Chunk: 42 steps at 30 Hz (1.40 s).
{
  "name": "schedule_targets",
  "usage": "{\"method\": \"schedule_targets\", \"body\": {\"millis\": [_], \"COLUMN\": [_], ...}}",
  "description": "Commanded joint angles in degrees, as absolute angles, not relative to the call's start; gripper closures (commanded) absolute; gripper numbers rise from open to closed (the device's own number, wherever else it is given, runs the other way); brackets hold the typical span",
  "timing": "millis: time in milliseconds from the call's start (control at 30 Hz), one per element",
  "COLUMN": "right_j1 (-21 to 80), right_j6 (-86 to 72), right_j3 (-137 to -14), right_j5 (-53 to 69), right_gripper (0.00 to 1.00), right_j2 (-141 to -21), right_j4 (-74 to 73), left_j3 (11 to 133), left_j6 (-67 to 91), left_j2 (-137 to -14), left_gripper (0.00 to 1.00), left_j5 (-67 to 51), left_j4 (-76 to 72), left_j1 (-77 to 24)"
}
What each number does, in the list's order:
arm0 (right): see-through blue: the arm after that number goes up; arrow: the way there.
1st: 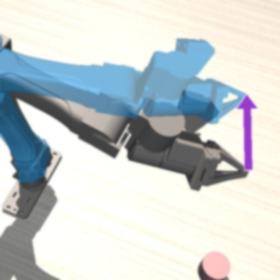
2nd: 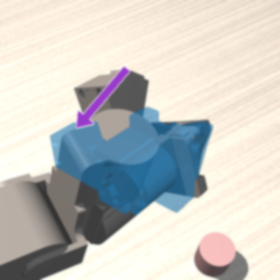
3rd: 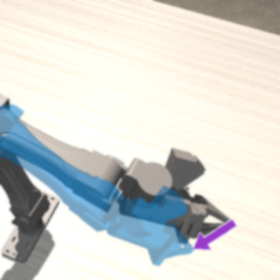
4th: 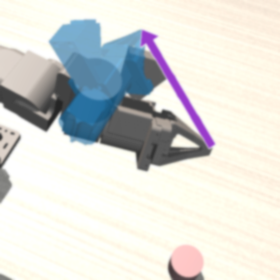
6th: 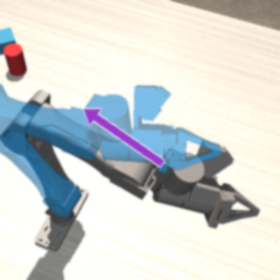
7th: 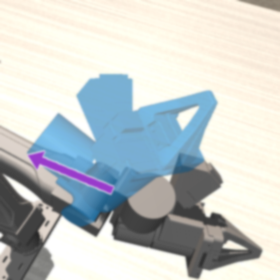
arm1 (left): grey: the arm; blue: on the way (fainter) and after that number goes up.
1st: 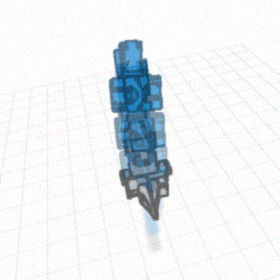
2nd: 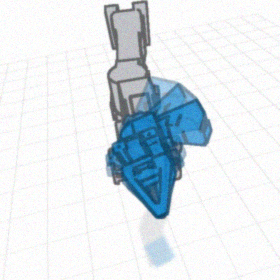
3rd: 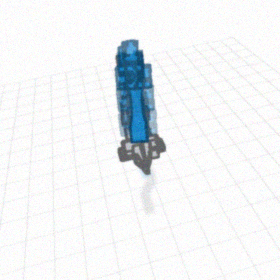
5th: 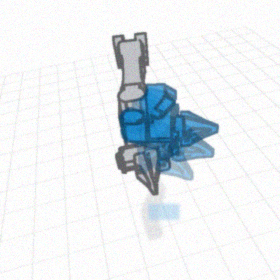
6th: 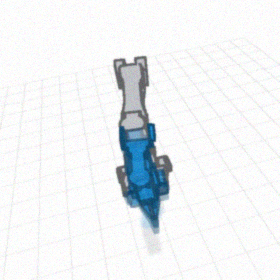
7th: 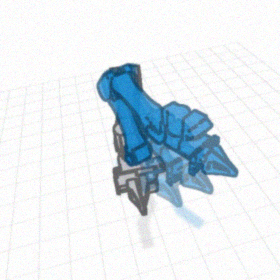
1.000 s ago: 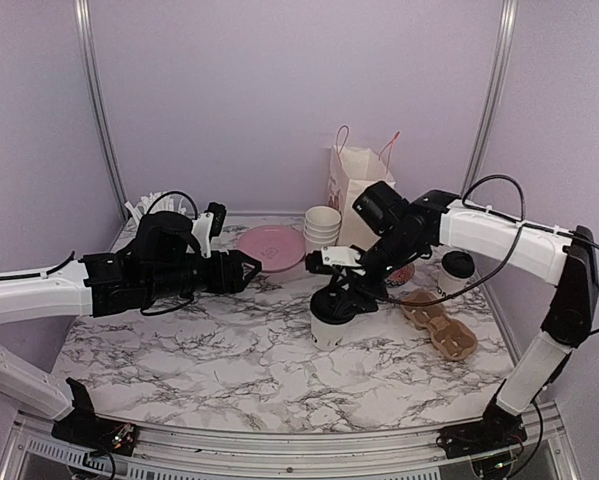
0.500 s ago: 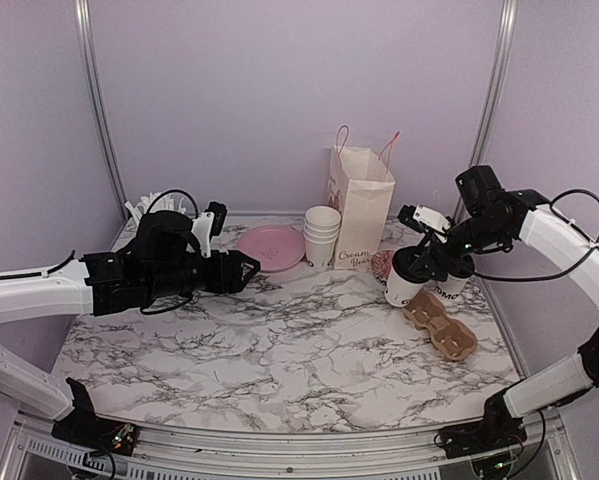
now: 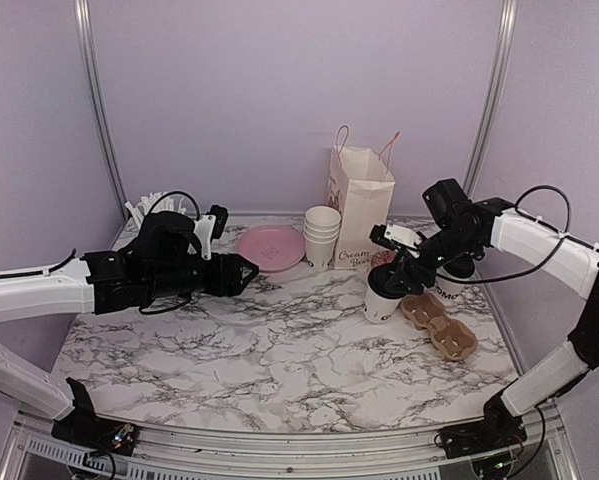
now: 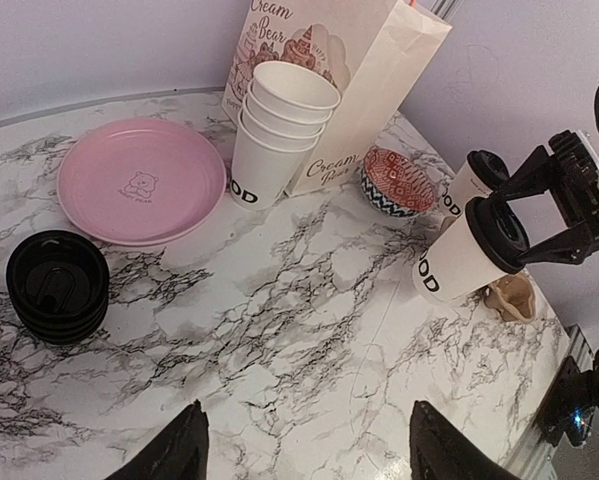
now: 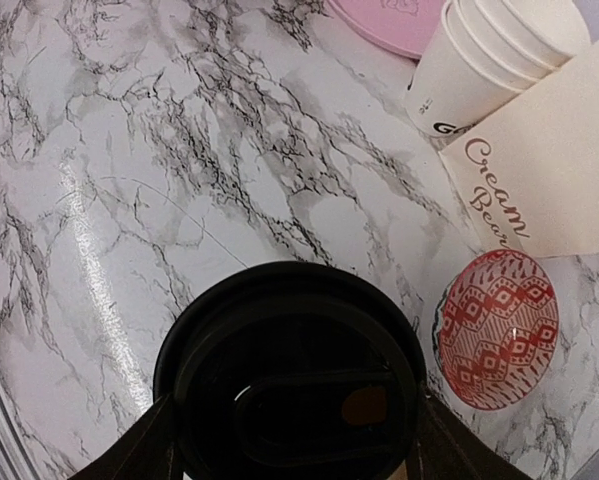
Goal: Pack the takeout coffee
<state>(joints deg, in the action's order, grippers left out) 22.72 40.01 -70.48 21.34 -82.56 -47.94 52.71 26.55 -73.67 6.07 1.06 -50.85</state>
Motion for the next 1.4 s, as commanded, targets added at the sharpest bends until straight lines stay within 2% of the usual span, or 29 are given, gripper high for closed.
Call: {"method": "schedule_targets", "body": {"millis": [0, 300, 467, 633, 700, 833, 1000, 1267, 1367], "right_j1": [25.44, 25.42, 25.40, 25.40, 25.43, 25.40, 23.61, 14.59, 14.45], "right_j6": [37.94, 35.64, 35.15, 34.40, 34.17, 33.24, 29.56, 17.05, 14.01], "right_j3": [-75.32, -79.41, -78.77, -79.12, -79.94, -83.19, -89.76, -100.31, -107.59], "right_j5": [17.79, 12.54, 13.25, 15.13, 16.46, 17.95, 15.50, 11.49, 9.86], "right_gripper": [0.37, 0.37, 0.31, 0.21, 0.12, 0.10, 0.17, 0.41, 0.42], "right_j2": [-87.39, -95.03, -96.29, -96.70, -95.97, -93.41, -91.70, -95.80, -101.14], "right_j4": [-43.04, -40.80, -40.17, -40.92, -42.18, -44.63, -45.00, -36.75, -36.75], "left_j3": [54.73, 55.81, 57.11, 59.69, 60.88, 62.36, 63.23, 62.73, 61.80], "left_j6": [25.49, 24.90, 23.73, 22.34, 22.00, 21.96, 22.34, 23.00, 23.37], "left_j2": [-72.08, -70.51, -70.21, -71.60, -72.15, -72.93, -73.13, -72.76, -72.34], "left_gripper": [0.30, 0.28, 0.26, 0.25, 0.25, 0.25, 0.26, 0.28, 0.28], "left_j5": [6.45, 7.95, 8.61, 7.80, 7.21, 6.86, 6.59, 5.65, 5.72], "left_j4": [4.65, 9.54, 12.62, 14.82, 15.96, 16.92, 16.99, 17.09, 16.96], "left_j1": [-49.90, -47.54, -45.15, -43.74, -43.66, -43.56, -43.56, -43.64, -43.57]}}
